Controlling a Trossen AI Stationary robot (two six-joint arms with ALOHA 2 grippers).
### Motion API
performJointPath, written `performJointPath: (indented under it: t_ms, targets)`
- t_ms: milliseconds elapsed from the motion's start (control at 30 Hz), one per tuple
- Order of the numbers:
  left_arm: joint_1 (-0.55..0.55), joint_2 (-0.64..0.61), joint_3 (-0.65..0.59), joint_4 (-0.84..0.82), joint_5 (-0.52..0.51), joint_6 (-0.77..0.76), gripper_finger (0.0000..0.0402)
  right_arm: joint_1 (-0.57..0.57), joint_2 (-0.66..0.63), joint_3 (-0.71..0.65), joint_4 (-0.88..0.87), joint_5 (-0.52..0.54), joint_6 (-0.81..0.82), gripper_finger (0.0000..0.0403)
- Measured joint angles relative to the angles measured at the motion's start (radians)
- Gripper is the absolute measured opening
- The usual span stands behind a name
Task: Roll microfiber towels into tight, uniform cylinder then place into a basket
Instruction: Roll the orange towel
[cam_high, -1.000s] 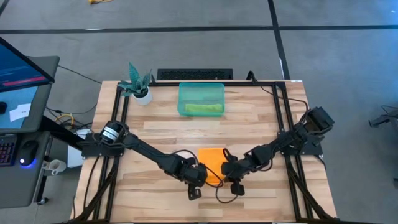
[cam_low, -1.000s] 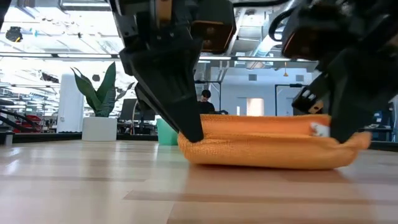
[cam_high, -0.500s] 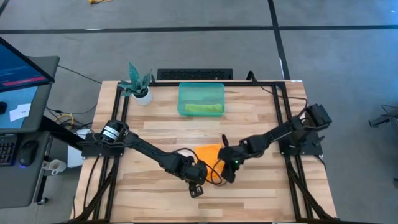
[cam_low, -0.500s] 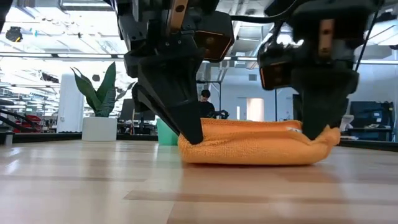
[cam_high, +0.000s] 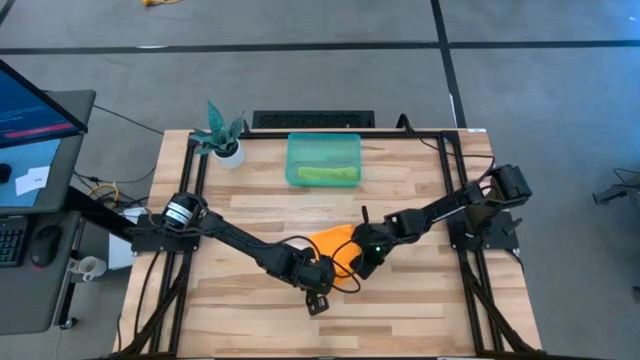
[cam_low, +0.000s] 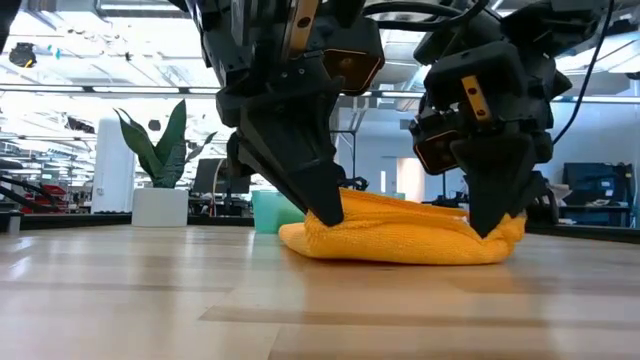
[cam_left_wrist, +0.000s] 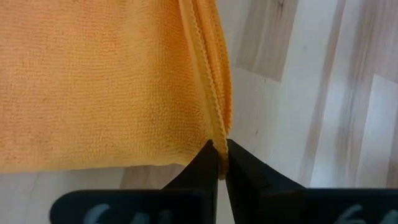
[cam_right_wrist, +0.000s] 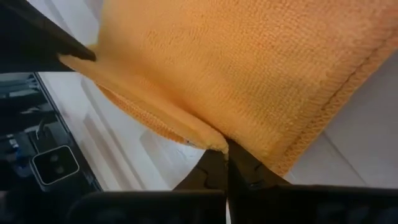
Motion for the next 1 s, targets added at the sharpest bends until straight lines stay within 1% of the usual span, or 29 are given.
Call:
performJointPath:
  t_ms: [100, 133, 267, 400, 500, 600, 700, 800, 867, 1000]
  targets:
    - [0.0, 0.0, 0.0, -0.006, -0.001, 0.02, 0.0017, 0.0, 0.0, 0.0, -0.003, -0.003, 0.014, 0.0007]
    - [0.0, -0.001, 0.0, -0.017, 0.013, 0.031, 0.0023, 0.0, 0.0, -0.003, -0.014, -0.003, 0.018, 0.0008]
    - [-0.011, -0.002, -0.002, -0.037, 0.057, 0.058, 0.0061, -0.003, 0.001, -0.005, -0.039, -0.001, 0.022, 0.0012]
    - [-0.009, -0.003, 0.0, -0.066, 0.039, 0.086, 0.0106, -0.007, 0.001, -0.005, -0.041, -0.004, 0.016, 0.0009]
    - [-0.021, -0.003, 0.0, -0.052, 0.026, 0.149, 0.0126, -0.013, 0.001, -0.005, -0.04, -0.006, 0.011, 0.0009]
    - [-0.054, -0.002, 0.0, 0.004, -0.013, 0.244, 0.0129, -0.023, 0.001, -0.005, -0.038, -0.006, 0.01, 0.0011]
    - [-0.094, -0.002, 0.0, 0.082, -0.06, 0.385, 0.0125, -0.03, 0.001, -0.005, -0.035, -0.006, 0.002, 0.0011]
    - [-0.128, 0.001, 0.0, 0.183, -0.165, 0.517, 0.0119, -0.033, 0.001, -0.005, -0.032, -0.005, -0.001, 0.0009]
    - [-0.136, 0.009, 0.001, 0.234, -0.214, 0.567, 0.0115, -0.034, 0.001, -0.004, -0.031, -0.005, -0.002, 0.0011]
    - [-0.111, 0.01, 0.001, 0.255, -0.204, 0.579, 0.0109, -0.033, 0.001, -0.004, -0.028, -0.005, -0.002, 0.0012]
